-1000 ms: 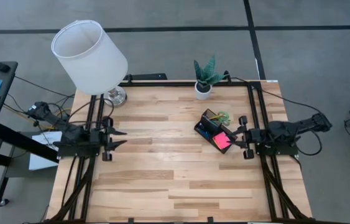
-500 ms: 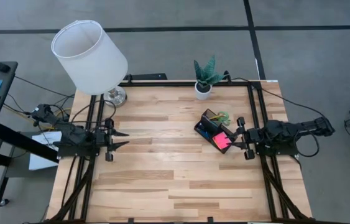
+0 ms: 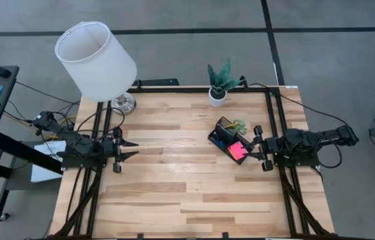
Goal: Pick and place office supplies into organizer
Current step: Return to Home Position
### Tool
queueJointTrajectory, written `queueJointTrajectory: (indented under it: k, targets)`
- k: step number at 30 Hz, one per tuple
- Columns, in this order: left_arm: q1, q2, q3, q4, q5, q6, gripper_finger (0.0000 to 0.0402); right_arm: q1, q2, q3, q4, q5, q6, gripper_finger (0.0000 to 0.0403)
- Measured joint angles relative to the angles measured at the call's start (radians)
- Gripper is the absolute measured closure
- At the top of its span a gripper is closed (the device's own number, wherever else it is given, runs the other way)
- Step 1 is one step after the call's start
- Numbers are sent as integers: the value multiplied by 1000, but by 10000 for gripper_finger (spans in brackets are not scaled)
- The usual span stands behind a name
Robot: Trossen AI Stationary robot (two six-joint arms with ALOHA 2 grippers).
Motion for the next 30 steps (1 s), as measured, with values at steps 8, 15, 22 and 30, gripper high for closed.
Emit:
queueJointTrajectory:
  k: [8, 15, 22, 30]
  targets:
    - [0, 0, 0, -3, 0, 4, 276, 0, 0, 0, 0, 0, 0, 290]
    - [0, 0, 0, -4, 0, 13, 276, 0, 0, 0, 0, 0, 0, 290]
    - [0, 0, 0, -4, 0, 14, 276, 0, 0, 0, 0, 0, 1, 290]
    - [0, 0, 1, -4, 1, 11, 276, 0, 0, 0, 0, 0, 1, 290]
